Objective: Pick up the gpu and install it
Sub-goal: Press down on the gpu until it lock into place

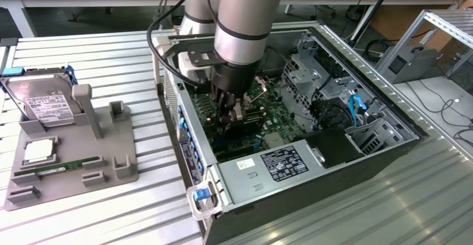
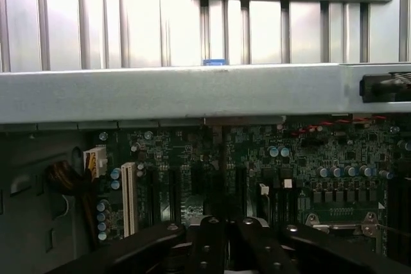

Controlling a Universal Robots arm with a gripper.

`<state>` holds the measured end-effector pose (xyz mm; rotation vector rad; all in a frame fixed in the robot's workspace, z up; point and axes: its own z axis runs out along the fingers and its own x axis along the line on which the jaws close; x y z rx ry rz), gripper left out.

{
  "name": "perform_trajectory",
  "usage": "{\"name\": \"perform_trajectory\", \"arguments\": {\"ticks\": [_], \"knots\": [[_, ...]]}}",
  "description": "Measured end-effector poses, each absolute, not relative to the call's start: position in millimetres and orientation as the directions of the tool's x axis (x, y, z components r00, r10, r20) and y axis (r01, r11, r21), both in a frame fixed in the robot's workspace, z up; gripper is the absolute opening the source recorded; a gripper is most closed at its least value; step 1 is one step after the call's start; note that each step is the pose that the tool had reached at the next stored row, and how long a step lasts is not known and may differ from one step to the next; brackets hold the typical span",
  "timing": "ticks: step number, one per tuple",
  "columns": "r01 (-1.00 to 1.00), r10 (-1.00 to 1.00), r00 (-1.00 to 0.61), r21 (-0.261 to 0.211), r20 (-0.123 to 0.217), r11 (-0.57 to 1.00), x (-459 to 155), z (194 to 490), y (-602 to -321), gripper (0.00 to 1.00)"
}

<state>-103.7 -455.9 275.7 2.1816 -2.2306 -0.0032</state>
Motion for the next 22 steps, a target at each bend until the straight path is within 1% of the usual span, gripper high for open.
{"name": "perform_trajectory", "arguments": {"ticks": [8, 12, 18, 22], "knots": [[-1.0, -1.0, -0.017, 0.017, 0.013, 0.017, -103.8, 274.9, -460.3, 0.13], [-1.0, -1.0, -0.016, 0.015, 0.013, 0.017, -103.8, 284.1, -460.2, 0.13], [-1.0, -1.0, -0.007, 0.015, 0.013, 0.007, -103.8, 284.2, -451.8, 0.11], [-0.999, -0.999, 0.048, 0.015, 0.013, -0.048, -103.8, 284.1, -451.0, 0.11]]}}
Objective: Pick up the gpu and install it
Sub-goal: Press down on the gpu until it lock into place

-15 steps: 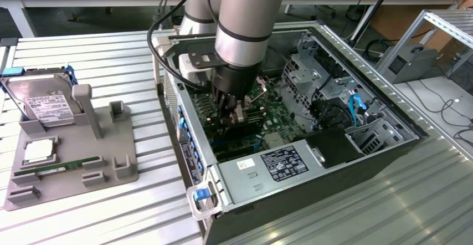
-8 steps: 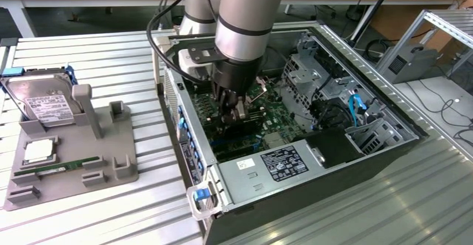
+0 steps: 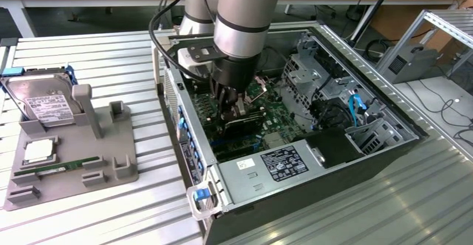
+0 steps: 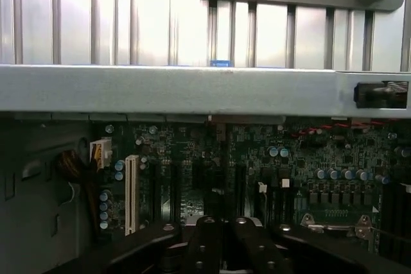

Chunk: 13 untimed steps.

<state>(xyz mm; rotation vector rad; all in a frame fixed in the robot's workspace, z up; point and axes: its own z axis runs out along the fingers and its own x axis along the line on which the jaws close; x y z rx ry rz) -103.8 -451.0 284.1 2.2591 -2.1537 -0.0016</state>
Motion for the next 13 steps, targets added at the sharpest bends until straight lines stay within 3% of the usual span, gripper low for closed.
{"name": "perform_trajectory", "arguments": {"ticks": [13], "knots": [[-0.997, -0.998, 0.069, 0.017, 0.013, -0.069, -103.8, 274.9, -447.1, 0.11]]}}
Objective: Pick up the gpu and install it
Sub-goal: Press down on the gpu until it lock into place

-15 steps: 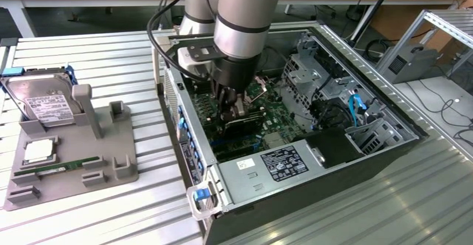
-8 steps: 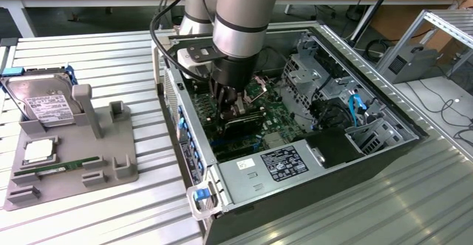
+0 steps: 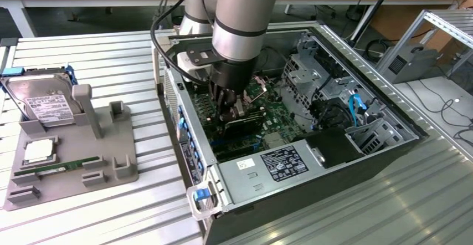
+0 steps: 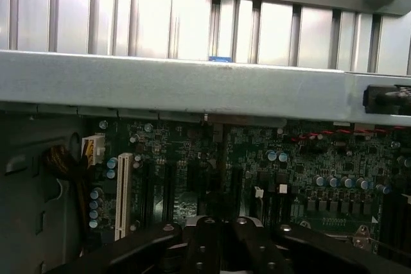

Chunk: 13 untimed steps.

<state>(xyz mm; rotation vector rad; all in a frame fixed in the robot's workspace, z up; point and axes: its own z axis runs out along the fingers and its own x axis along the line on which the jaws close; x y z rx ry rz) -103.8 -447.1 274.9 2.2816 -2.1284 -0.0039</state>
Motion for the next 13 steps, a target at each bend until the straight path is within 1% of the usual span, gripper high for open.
{"name": "perform_trajectory", "arguments": {"ticks": [3, 6, 13], "knots": [[-0.997, -0.998, 0.07, 0.017, 0.012, -0.069, -104, 274, -448, 0.11], [-0.997, -0.998, 0.07, 0.017, 0.006, -0.07, -106, 274, -457, 0.11], [-0.997, -0.997, 0.076, 0.017, 0.006, -0.076, -106, 272, -458, 0.11]]}}
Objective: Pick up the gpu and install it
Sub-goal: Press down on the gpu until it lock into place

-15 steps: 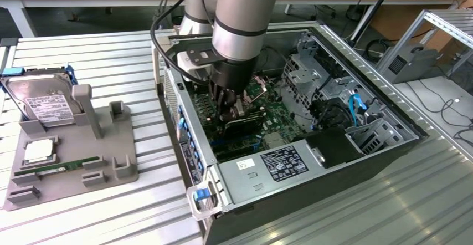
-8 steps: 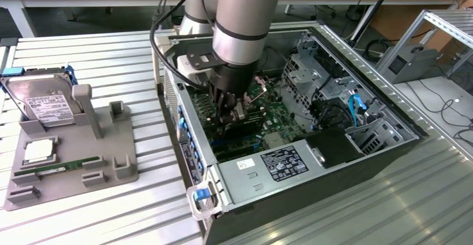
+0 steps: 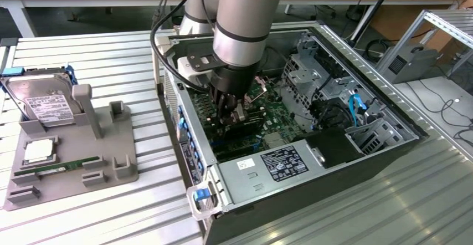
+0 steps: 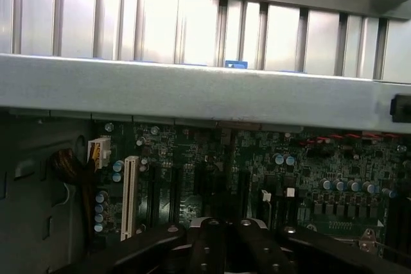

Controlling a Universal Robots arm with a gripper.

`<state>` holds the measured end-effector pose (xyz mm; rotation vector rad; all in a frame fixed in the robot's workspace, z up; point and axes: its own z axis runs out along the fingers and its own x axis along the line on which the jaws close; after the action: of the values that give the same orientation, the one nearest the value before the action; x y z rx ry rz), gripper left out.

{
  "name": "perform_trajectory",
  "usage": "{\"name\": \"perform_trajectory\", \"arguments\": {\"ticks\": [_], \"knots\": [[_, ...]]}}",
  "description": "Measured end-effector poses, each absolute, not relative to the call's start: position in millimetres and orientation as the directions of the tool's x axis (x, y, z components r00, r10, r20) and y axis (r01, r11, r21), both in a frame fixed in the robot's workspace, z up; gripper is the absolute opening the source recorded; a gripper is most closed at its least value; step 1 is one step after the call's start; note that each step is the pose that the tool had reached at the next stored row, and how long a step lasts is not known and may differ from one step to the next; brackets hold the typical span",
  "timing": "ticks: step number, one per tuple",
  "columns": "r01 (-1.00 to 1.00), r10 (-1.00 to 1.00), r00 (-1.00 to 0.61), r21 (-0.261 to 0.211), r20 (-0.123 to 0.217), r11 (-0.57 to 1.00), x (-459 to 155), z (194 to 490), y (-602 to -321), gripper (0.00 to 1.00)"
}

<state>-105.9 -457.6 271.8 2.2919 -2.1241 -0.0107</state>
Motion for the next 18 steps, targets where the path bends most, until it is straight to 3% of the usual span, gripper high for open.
{"name": "perform_trajectory", "arguments": {"ticks": [8, 12, 18], "knots": [[-0.997, -0.997, 0.08, 0.017, 0.006, -0.08, -106, 269, -457, 0.11], [-0.997, -0.997, 0.08, 0.017, 0.006, -0.08, -104, 292, -458, 0.11], [-0.997, -0.997, 0.08, 0.021, 0.005, -0.08, -78, 293, -457, 0.11]]}}
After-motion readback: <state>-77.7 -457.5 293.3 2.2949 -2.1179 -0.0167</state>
